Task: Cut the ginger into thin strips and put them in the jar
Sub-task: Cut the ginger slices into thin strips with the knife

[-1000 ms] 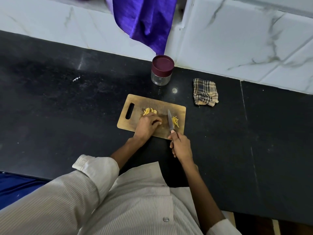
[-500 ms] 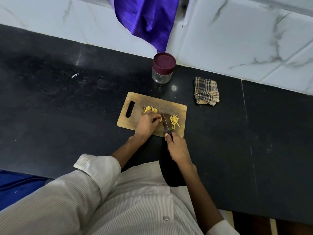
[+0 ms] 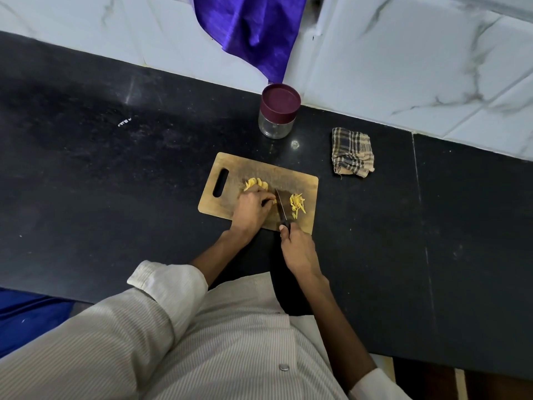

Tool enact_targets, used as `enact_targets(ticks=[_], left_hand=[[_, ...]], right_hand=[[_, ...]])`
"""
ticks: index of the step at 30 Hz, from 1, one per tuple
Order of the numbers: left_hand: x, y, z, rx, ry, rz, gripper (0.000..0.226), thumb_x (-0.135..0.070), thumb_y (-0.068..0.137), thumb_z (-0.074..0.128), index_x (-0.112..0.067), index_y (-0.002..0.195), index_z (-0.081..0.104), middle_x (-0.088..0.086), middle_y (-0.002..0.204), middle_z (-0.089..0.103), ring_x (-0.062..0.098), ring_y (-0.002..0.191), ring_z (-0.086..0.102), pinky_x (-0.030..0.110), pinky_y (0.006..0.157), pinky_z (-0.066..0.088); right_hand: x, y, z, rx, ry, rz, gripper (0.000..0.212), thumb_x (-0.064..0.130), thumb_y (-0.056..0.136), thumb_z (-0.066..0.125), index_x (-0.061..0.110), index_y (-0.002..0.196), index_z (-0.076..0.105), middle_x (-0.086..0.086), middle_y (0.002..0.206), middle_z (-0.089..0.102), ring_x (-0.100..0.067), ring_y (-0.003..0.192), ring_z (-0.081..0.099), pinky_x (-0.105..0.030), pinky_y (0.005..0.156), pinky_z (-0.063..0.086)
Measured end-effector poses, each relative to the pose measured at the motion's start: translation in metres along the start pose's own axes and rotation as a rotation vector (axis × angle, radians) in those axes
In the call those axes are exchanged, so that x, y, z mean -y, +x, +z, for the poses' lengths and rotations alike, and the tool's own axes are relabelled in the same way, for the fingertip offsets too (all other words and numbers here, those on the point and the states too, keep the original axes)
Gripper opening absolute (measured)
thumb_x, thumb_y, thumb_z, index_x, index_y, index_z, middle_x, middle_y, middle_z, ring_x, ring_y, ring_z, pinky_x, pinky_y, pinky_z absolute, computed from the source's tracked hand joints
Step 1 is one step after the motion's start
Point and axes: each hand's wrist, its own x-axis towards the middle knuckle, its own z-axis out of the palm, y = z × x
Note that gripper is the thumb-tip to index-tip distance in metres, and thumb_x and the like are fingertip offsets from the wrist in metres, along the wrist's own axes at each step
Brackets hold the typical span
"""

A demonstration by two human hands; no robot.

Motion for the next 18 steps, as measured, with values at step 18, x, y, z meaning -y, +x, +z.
enact_targets(ticks=[18], left_hand=[[-0.001,-0.003,0.003,0.009,0.007,-0.028,0.018,-0.013,0.09,0.062,-0.01,0.104,0.072,0.008,0.111,0.063,0.021,0.093,0.062,0.036,0.083,0.052]], right_hand=[[0.015,-0.006,0.014,0.03,-0.083,0.151,0.034,0.03,0.107,0.036,0.005,0.124,0.051,-0.018,0.118,0.062,-0.034,0.108,0.061,-0.042,0.083,0.047]])
